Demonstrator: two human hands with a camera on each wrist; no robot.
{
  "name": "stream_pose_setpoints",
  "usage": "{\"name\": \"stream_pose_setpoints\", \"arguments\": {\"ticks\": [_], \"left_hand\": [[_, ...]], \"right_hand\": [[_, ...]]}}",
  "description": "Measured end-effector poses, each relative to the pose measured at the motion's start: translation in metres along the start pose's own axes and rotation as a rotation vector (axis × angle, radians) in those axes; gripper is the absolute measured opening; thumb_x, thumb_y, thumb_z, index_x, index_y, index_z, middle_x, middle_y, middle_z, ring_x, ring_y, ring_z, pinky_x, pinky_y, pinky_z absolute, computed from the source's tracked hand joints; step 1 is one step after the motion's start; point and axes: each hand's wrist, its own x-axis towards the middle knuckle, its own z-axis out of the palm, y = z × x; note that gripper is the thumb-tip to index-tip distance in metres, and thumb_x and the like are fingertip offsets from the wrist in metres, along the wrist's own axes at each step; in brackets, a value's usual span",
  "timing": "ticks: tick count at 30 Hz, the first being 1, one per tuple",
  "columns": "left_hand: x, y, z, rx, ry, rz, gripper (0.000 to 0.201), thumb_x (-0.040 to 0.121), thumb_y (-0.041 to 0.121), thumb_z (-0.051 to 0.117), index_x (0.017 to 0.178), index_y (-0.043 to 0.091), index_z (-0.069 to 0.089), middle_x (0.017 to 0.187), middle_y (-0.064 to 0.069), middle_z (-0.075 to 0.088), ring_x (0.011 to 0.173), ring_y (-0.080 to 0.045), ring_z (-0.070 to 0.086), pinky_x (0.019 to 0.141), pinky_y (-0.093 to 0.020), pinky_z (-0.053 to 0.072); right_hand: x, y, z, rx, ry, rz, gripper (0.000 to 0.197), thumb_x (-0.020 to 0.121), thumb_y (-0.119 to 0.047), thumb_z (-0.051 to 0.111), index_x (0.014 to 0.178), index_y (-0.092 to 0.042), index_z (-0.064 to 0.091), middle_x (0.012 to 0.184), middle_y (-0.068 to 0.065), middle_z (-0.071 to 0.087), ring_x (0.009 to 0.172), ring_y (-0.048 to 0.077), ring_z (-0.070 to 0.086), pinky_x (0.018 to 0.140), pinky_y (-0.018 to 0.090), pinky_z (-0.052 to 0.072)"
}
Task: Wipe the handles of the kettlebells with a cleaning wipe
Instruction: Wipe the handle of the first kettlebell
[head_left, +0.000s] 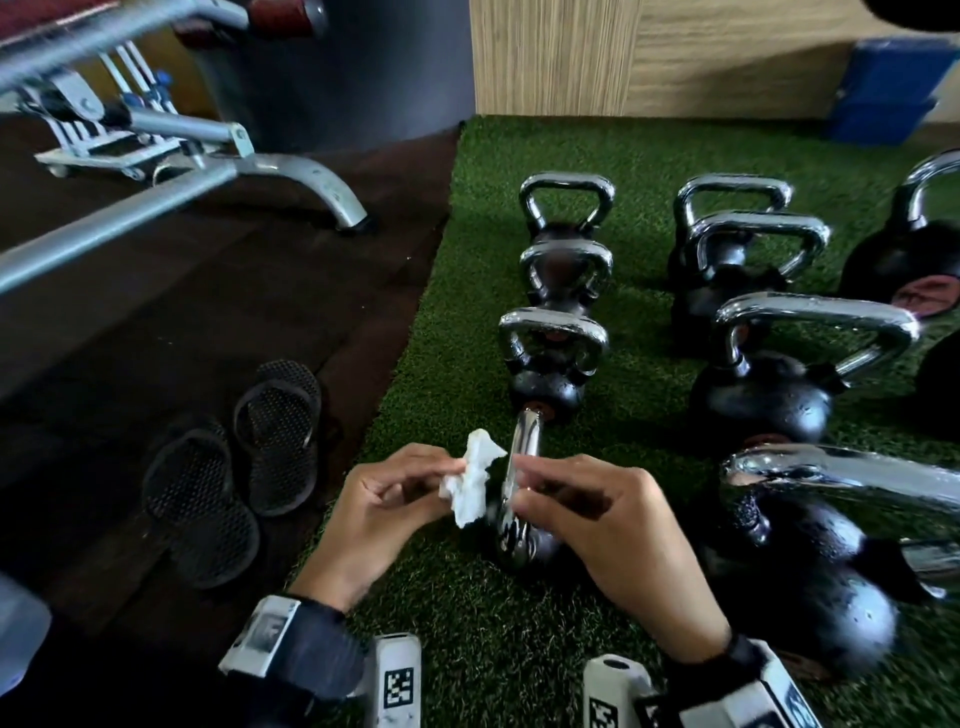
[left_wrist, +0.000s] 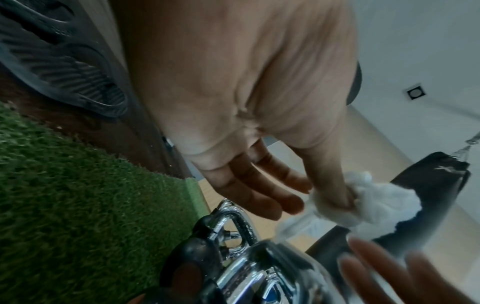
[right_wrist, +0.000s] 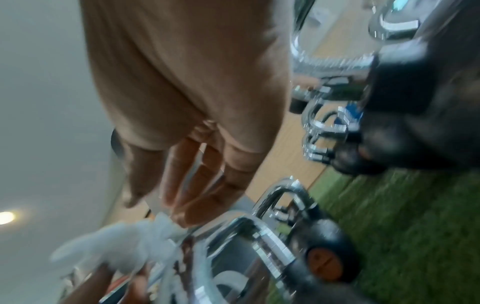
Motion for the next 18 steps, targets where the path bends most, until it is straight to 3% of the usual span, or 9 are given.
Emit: {"name": "stream_pose_setpoints", "arguments": {"ticks": [2,5,9,13,16,18], "left_hand": [[0.002,0.008,0.004,0.013,-0.041,0.038,0.031,0.077,0.031,0.086,0.105,0.022,0.081,0.107,0.0,0.074,0.101,-0.015,0.069,0.087,-0.021,0.054],[0.004,0.016,0.011,0.111,-0.097,0.091,0.03,0.08,0.028,0.084,0.109,0.021,0.079,0.111,-0.005,0.076,0.103,-0.023,0.073,0.09,-0.024,0.056],[0.004,0.025,0.017,0.147,-0.092,0.075,0.029,0.077,0.031,0.088,0.099,0.029,0.069,0.101,-0.005,0.077,0.087,-0.014,0.073,0.078,-0.02,0.056],[0.004,0.024,0.014,0.138,-0.176,-0.006,0.05,0.077,0.014,0.089,0.104,0.021,0.047,0.107,-0.015,0.073,0.092,-0.025,0.072,0.081,-0.028,0.057],[0.007,0.016,0.008,0.321,-0.194,-0.055,0.06,0.077,0.002,0.083,0.117,0.031,0.049,0.121,0.0,0.068,0.11,-0.02,0.068,0.092,-0.037,0.057],[0.01,0.002,0.003,0.535,-0.293,-0.132,0.086,0.074,0.014,0.087,0.137,0.049,0.04,0.139,0.02,0.055,0.13,-0.004,0.055,0.104,-0.041,0.053]], "right_hand": [[0.003,-0.005,0.005,0.059,-0.065,-0.031,0.04,0.077,-0.039,0.082,0.116,-0.033,0.075,0.108,-0.016,0.074,0.086,0.006,0.072,0.077,0.016,0.054],[0.006,-0.003,0.007,0.093,-0.053,-0.067,0.044,0.077,-0.034,0.084,0.119,-0.029,0.074,0.108,-0.013,0.075,0.099,0.008,0.072,0.086,0.017,0.054],[0.006,0.003,0.008,0.151,-0.062,-0.014,0.038,0.077,-0.027,0.086,0.113,-0.032,0.076,0.103,-0.011,0.077,0.095,0.009,0.074,0.088,0.031,0.059],[0.005,0.007,0.005,0.188,-0.035,-0.006,0.028,0.078,-0.018,0.085,0.103,-0.029,0.08,0.097,-0.005,0.078,0.088,0.016,0.075,0.084,0.037,0.061],[0.007,0.015,-0.003,0.236,0.064,-0.016,0.025,0.077,-0.012,0.085,0.099,-0.024,0.08,0.095,-0.002,0.079,0.086,0.017,0.076,0.079,0.026,0.06],[0.01,0.026,-0.009,0.261,0.182,0.001,0.026,0.077,-0.009,0.084,0.099,-0.022,0.079,0.095,-0.002,0.079,0.087,0.017,0.076,0.079,0.022,0.059]]}}
